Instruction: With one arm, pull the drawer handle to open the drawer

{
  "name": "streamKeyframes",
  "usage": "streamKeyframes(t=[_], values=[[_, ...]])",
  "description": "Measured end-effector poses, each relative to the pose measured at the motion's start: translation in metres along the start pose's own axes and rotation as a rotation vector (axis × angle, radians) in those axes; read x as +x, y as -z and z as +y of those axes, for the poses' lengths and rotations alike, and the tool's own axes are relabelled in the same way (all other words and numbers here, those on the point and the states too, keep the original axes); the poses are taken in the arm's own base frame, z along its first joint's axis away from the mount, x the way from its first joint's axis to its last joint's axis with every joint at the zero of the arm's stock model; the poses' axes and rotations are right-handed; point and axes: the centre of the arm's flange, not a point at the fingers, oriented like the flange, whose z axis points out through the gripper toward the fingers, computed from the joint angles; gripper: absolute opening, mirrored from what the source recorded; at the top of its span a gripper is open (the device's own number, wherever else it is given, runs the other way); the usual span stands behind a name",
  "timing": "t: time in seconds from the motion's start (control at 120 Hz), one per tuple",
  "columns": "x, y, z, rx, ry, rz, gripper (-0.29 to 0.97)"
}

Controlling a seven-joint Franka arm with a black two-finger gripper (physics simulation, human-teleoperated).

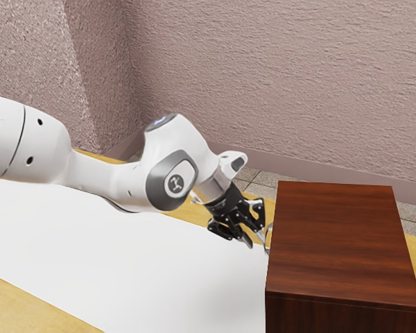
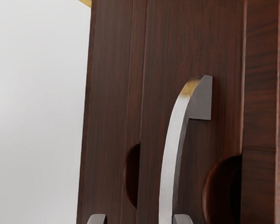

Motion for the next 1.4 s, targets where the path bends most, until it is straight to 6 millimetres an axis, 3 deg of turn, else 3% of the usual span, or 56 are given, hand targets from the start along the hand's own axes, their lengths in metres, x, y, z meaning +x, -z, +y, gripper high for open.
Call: streamKeyframes(t=[0.583, 0.967, 1.4], values=[[-0.003, -0.005, 0.001, -0.004, -0.003, 0.006, 0.08], [0.009, -0.002, -0.010, 0.009, 0.013, 0.023, 0.03], [0.005, 0.000, -0.015, 0.022, 0.012, 0.030, 0.00]])
